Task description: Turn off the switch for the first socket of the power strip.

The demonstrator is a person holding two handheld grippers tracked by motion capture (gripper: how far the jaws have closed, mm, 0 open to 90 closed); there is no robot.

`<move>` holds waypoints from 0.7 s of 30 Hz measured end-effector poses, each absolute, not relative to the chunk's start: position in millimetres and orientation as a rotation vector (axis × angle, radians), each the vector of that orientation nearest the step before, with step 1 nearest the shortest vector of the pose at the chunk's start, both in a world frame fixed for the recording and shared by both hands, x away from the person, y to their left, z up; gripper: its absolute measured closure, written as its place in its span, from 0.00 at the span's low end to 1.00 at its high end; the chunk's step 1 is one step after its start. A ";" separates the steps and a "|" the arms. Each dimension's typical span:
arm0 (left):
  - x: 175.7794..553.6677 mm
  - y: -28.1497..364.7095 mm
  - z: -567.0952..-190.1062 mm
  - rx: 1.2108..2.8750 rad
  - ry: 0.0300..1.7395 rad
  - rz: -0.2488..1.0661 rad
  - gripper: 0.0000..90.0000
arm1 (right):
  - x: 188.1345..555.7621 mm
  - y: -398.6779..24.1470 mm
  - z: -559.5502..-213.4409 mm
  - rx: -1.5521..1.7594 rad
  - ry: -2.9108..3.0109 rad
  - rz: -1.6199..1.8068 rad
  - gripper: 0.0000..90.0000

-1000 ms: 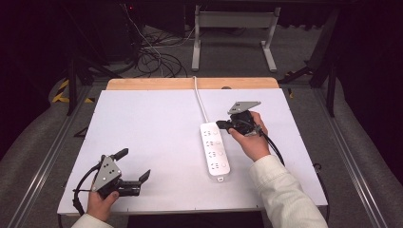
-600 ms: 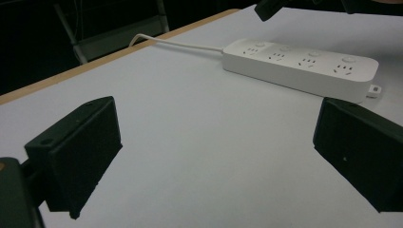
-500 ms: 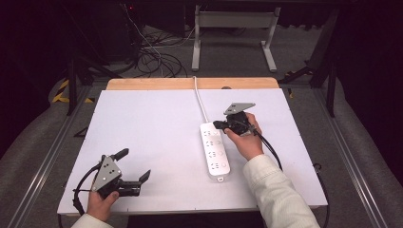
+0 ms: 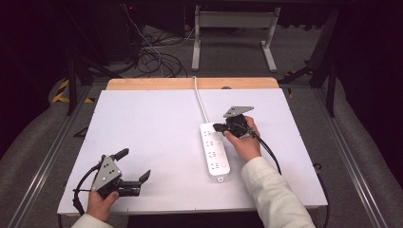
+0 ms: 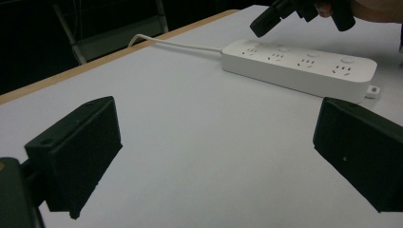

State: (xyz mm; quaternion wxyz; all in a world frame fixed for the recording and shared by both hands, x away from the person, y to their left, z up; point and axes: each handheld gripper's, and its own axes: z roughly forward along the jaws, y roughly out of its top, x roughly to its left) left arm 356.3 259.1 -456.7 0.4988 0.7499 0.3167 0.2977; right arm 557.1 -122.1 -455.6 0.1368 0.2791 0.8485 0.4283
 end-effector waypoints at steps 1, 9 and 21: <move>356.2 259.0 -456.7 1.814 0.767 0.720 0.03 | 557.0 -121.9 -456.0 0.806 2.457 1.239 1.00; 356.3 259.1 -456.8 1.815 0.766 0.719 0.03 | 556.6 -120.0 -459.5 0.804 2.467 1.223 1.00; 356.2 259.4 -456.8 1.814 0.768 0.718 0.03 | 556.1 -119.5 -463.0 0.809 2.479 1.209 1.00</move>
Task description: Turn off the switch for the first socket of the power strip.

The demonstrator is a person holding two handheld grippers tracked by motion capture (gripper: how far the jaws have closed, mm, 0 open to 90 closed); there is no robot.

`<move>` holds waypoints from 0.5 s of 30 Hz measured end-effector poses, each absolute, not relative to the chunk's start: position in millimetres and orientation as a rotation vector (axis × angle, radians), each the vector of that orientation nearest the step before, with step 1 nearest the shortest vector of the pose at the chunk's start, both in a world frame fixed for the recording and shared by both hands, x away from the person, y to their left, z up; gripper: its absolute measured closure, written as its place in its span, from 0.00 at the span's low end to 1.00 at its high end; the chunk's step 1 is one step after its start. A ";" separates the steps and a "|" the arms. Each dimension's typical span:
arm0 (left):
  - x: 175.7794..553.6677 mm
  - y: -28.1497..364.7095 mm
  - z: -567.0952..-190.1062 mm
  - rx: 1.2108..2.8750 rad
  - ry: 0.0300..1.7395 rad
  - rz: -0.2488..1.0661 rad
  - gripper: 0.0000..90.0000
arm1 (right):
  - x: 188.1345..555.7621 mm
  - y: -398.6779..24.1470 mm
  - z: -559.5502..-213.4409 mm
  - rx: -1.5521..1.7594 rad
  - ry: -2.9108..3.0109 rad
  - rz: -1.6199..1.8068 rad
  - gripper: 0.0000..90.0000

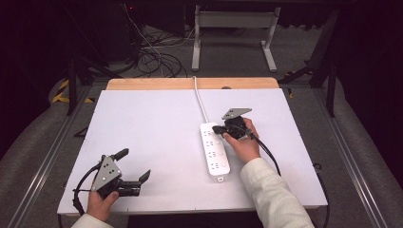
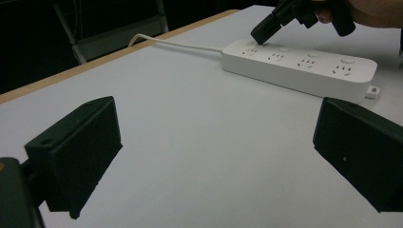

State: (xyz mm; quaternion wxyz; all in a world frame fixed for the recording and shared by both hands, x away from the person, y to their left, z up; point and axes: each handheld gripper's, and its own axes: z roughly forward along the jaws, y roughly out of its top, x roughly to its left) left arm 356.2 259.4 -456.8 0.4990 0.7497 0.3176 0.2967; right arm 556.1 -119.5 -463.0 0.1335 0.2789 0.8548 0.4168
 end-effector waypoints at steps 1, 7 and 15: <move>356.2 259.2 -456.8 1.812 0.769 0.717 0.03 | 556.0 -119.7 -463.4 0.807 2.478 1.210 1.00; 356.1 259.0 -457.0 1.815 0.771 0.714 0.03 | 554.9 -119.4 -463.7 0.794 2.471 1.200 1.00; 356.2 259.3 -457.0 1.819 0.770 0.721 0.03 | 553.8 -119.1 -466.1 0.788 2.462 1.199 1.00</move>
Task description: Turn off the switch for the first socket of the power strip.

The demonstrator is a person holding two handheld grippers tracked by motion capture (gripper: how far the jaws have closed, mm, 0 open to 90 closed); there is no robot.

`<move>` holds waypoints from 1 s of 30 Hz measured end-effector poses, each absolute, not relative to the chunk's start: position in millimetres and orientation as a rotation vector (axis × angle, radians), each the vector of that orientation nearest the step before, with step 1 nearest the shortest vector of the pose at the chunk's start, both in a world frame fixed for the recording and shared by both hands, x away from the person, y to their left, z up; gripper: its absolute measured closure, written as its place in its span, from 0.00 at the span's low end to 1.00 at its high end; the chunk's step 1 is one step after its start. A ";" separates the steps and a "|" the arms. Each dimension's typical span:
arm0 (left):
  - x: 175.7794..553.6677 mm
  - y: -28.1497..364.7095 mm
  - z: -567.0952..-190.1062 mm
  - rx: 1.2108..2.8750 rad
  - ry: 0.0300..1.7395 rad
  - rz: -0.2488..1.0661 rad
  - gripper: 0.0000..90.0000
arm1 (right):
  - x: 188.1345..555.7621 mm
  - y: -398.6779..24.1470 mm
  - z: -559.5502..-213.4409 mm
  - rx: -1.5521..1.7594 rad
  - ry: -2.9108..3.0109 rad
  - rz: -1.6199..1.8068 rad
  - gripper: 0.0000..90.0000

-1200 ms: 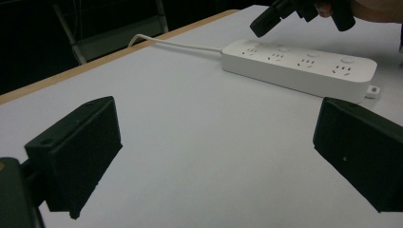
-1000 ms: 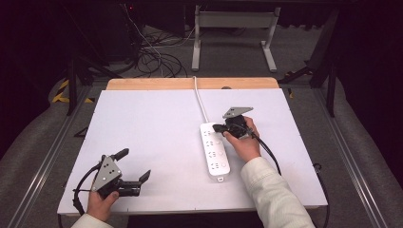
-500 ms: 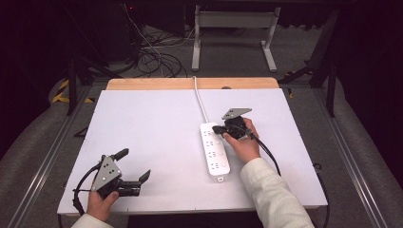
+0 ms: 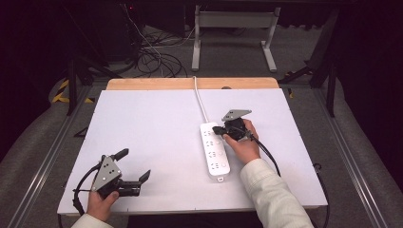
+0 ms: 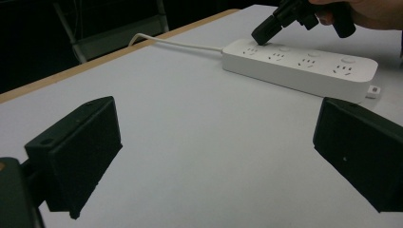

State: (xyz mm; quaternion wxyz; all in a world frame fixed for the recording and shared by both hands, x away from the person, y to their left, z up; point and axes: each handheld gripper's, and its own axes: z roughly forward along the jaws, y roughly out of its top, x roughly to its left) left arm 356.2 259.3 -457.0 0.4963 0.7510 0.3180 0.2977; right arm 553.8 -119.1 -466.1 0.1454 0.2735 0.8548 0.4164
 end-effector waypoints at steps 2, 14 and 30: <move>356.2 259.2 -457.0 1.819 0.770 0.721 0.03 | 553.5 -118.5 -466.3 0.790 2.462 1.192 1.00; 356.0 258.7 -457.0 1.812 0.770 0.725 0.03 | 552.7 -117.2 -466.2 0.796 2.459 1.176 1.00; 356.1 258.7 -457.0 1.820 0.768 0.724 0.03 | 549.8 -115.7 -467.0 0.858 2.431 1.176 1.00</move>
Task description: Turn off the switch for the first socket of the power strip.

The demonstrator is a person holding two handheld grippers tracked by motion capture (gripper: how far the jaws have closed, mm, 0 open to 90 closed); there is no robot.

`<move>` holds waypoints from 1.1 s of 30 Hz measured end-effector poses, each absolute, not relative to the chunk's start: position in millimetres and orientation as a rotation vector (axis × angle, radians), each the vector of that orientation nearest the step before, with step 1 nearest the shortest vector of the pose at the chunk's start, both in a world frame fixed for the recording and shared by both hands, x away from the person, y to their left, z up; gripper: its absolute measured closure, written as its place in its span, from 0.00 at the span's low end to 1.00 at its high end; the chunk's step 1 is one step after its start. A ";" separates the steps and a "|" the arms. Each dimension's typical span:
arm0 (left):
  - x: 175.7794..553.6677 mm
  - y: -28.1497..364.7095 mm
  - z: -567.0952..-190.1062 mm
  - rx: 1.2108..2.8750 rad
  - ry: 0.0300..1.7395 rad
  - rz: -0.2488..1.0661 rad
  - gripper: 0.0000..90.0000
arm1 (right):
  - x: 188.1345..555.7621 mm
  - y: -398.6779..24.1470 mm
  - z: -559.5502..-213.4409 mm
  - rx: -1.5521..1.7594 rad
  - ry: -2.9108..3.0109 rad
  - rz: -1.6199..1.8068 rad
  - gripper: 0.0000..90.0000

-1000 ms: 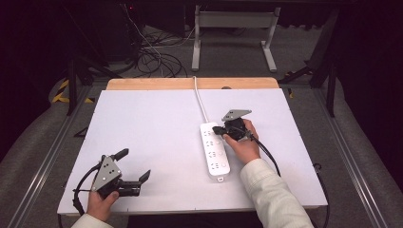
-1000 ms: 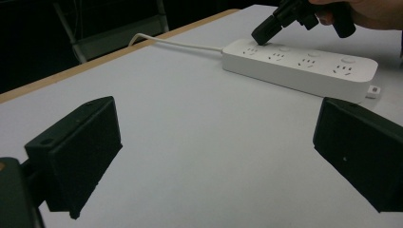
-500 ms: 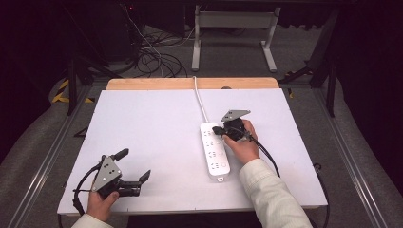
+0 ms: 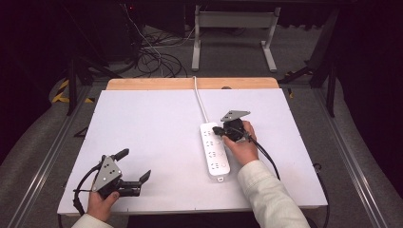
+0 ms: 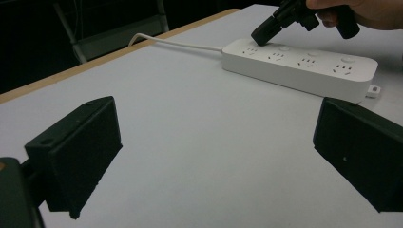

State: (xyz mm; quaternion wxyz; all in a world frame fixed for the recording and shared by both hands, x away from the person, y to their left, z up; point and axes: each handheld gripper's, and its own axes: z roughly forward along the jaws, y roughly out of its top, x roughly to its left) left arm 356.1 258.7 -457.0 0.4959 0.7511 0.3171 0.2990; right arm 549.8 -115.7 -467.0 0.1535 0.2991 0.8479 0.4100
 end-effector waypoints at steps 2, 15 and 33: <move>356.0 258.7 -456.9 1.820 0.768 0.726 0.03 | 549.6 -115.8 -467.3 0.860 2.429 1.179 1.00; 356.2 259.2 -457.0 1.817 0.771 0.720 0.03 | 549.5 -112.2 -457.8 0.847 2.441 1.138 1.00; 357.6 258.9 -458.0 1.809 0.779 0.709 0.03 | 535.0 -114.9 -419.3 0.773 2.372 1.279 1.00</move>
